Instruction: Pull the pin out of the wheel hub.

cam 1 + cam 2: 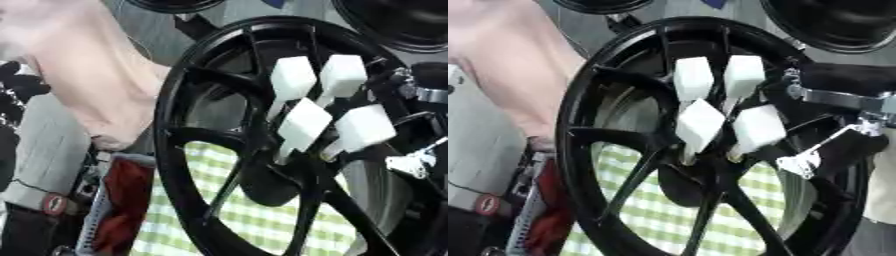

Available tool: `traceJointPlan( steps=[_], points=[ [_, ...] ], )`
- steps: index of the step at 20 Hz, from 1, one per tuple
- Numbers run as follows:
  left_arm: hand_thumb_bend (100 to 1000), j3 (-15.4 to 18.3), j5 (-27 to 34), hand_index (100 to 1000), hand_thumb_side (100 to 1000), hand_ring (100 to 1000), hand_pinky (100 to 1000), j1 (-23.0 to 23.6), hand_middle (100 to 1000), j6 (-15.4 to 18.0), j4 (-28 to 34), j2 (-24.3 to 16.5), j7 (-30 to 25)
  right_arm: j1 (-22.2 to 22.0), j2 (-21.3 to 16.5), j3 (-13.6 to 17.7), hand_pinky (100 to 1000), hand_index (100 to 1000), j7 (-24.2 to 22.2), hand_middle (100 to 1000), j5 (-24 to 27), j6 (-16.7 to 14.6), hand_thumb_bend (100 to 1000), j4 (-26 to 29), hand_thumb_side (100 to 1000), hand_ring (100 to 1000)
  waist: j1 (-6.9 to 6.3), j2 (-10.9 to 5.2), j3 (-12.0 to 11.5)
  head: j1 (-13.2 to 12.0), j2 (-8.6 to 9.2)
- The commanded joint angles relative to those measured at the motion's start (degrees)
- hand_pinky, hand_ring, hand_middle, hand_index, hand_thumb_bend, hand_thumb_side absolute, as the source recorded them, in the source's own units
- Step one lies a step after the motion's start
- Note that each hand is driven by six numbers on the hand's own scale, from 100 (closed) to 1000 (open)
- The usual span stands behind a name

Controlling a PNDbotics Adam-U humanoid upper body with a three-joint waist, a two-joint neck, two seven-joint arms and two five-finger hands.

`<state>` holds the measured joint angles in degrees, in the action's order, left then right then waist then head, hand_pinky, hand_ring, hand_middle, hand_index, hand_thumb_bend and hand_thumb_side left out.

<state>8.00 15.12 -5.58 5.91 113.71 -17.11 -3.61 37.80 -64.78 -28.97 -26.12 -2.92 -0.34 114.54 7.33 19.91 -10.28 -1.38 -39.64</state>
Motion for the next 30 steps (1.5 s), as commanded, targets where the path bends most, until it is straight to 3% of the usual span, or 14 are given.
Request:
traceJointPlan(
  steps=[1, 16, 30],
  points=[
    [100, 0.08, -0.08, 843, 810, 733, 1000, -0.43, 666, 0.06, 0.88, -0.35, -0.29, 0.89, -1.00, 0.60, 714, 626, 0.78, 515, 1.97, 0.93, 100, 0.05, 227, 656, -0.27, -0.76, -0.07, -0.01, 0.69],
    [100, 0.20, -0.05, 842, 807, 734, 1000, -0.33, 668, -0.12, 0.88, -0.32, -0.28, 1.01, -0.40, 1.57, 697, 527, 3.64, 420, 12.74, 3.95, 100, 0.05, 208, 614, -0.27, -1.18, -0.10, -0.24, 0.67],
    [100, 0.48, 0.56, 842, 802, 736, 1000, -0.16, 669, -0.15, 0.88, -0.44, -0.33, -3.22, -1.40, 6.36, 691, 502, 6.13, 390, 21.37, 3.52, 100, 0.05, 185, 596, -0.79, -1.99, 0.49, -1.00, 0.86]
  ],
)
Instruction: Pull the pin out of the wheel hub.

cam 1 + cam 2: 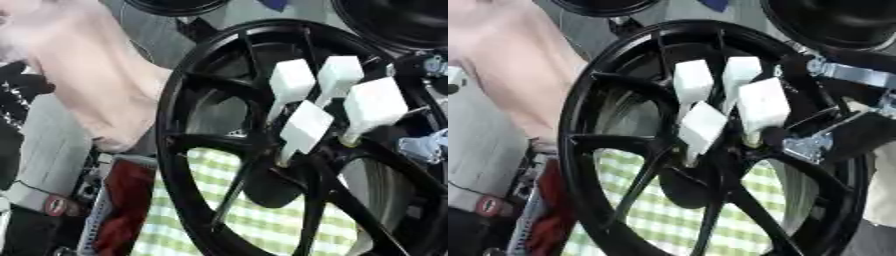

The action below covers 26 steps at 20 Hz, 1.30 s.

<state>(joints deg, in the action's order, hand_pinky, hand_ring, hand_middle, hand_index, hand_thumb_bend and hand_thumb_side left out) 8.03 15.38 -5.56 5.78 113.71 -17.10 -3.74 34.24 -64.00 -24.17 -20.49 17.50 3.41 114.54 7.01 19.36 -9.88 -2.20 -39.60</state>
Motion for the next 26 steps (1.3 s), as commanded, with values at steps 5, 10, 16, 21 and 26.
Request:
traceJointPlan(
  steps=[5, 10, 16, 21, 26],
  points=[
    [100, 0.73, 0.64, 841, 799, 737, 1000, -0.03, 670, -0.06, 0.88, -0.45, 0.07, -3.43, -2.37, 4.92, 696, 491, 3.04, 378, 4.04, -0.94, 100, 0.05, 184, 591, -0.88, -2.02, 0.83, -1.03, 1.24],
    [100, 1.05, 0.80, 841, 798, 738, 1000, 0.13, 671, 0.02, 0.88, -0.42, 0.33, -7.63, -1.35, 10.23, 707, 487, 7.72, 374, 7.14, -1.44, 100, 0.05, 200, 590, -1.13, -2.24, 1.52, -1.49, 1.19],
    [100, 1.40, 0.65, 841, 796, 738, 1000, 0.43, 671, 0.23, 0.88, -0.21, 0.77, -11.66, 1.41, 17.08, 724, 482, 14.43, 369, 11.50, -0.52, 100, 0.05, 259, 590, -1.61, -2.20, 2.36, -1.63, 0.75],
    [100, 1.69, 0.39, 841, 794, 739, 1000, 0.69, 671, 0.61, 0.88, -0.03, 1.11, -14.49, 3.13, 23.51, 734, 481, 20.77, 369, 15.40, 2.07, 100, 0.05, 295, 593, -2.27, -1.95, 3.22, -0.60, -0.12],
    [100, 1.97, 0.28, 840, 788, 739, 1000, 0.93, 671, 1.14, 0.88, 0.16, 1.48, -17.16, 2.99, 28.86, 734, 479, 26.30, 368, 17.64, 4.45, 100, -3.01, 315, 592, -3.28, -1.81, 4.12, 0.15, -2.03]
  ],
)
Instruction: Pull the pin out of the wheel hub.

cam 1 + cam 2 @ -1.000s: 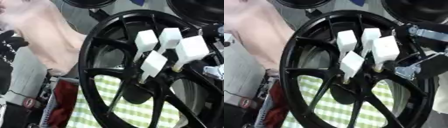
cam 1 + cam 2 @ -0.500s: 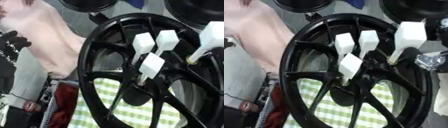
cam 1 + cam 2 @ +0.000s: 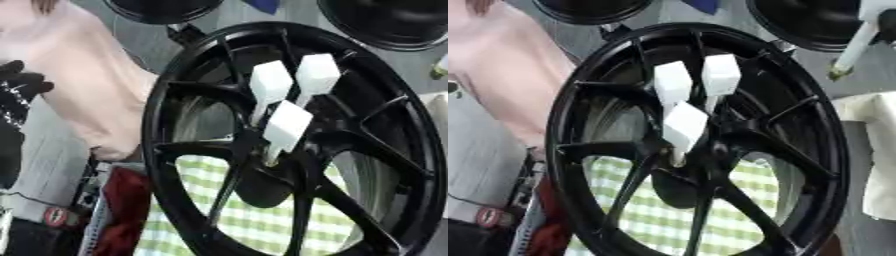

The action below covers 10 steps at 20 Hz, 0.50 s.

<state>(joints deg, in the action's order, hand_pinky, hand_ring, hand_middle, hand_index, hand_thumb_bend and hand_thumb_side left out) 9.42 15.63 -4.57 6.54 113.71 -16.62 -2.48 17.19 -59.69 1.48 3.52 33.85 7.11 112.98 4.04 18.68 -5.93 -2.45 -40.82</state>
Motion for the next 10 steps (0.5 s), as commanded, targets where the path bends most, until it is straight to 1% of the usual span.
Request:
traceJointPlan(
  steps=[1, 6, 10],
  points=[
    [100, 0.62, 0.04, 840, 787, 739, 1000, -0.01, 671, 0.49, 0.88, -0.29, 0.29, -0.45, -1.34, 4.21, 734, 479, 3.10, 368, 1.57, 0.93, 100, -2.66, 318, 592, -0.54, -1.11, 0.33, 0.51, -1.09],
    [100, 0.86, 0.03, 840, 784, 739, 1000, 0.30, 671, 1.04, 0.88, -0.11, 0.57, -1.91, -1.47, 9.08, 735, 476, 6.21, 367, 2.80, 1.27, 100, -10.11, 337, 592, -1.48, -1.05, 1.03, 0.60, -1.75],
    [100, 0.96, -0.06, 840, 782, 739, 1000, 0.40, 671, 1.23, 0.88, 0.01, 0.72, -2.45, -0.91, 12.44, 737, 476, 7.57, 368, 2.39, 1.45, 100, -16.44, 348, 594, -1.87, -0.96, 1.41, 0.35, -1.57]
  ],
)
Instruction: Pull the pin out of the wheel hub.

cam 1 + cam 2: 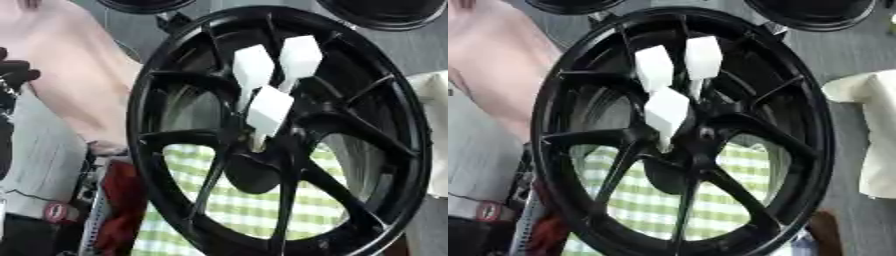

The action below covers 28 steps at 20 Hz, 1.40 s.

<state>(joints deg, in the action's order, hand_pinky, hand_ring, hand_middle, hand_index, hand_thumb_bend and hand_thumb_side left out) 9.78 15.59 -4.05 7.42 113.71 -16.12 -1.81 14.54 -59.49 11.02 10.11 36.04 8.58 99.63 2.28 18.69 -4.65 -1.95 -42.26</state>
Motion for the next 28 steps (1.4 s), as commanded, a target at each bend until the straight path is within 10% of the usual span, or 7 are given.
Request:
traceJointPlan(
  steps=[1, 8, 16, 28],
  points=[
    [100, 0.61, -0.03, 840, 782, 739, 1000, -0.10, 671, 0.41, 0.88, -0.49, 0.08, 0.09, -0.95, 3.75, 738, 477, 1.47, 368, 0.05, -0.11, 100, -4.79, 347, 594, -0.16, -0.96, 0.19, -0.23, -0.06],
    [100, 0.78, -0.17, 840, 783, 739, 1000, -0.09, 671, 0.54, 0.88, -0.30, 0.40, -1.58, 0.70, 7.26, 745, 500, 2.86, 393, -10.60, -2.48, 100, -15.77, 197, 621, -0.34, -0.68, 0.33, -0.62, 0.68],
    [100, 0.96, -0.15, 840, 782, 740, 1000, -0.04, 671, 0.89, 0.88, -0.09, 0.67, -3.84, 4.72, 8.32, 927, 795, -3.36, 850, -35.56, -2.15, 126, -20.88, 100, 933, -0.79, -0.51, 0.07, 0.08, 1.58],
    [100, 0.94, 0.11, 840, 784, 742, 1000, 0.02, 671, 0.69, 0.88, -0.10, 0.65, -2.73, 6.06, 10.02, 942, 796, -5.65, 866, -37.10, -0.42, 105, -16.91, 118, 946, -0.67, -0.88, 0.06, 0.12, 1.79]
  ],
)
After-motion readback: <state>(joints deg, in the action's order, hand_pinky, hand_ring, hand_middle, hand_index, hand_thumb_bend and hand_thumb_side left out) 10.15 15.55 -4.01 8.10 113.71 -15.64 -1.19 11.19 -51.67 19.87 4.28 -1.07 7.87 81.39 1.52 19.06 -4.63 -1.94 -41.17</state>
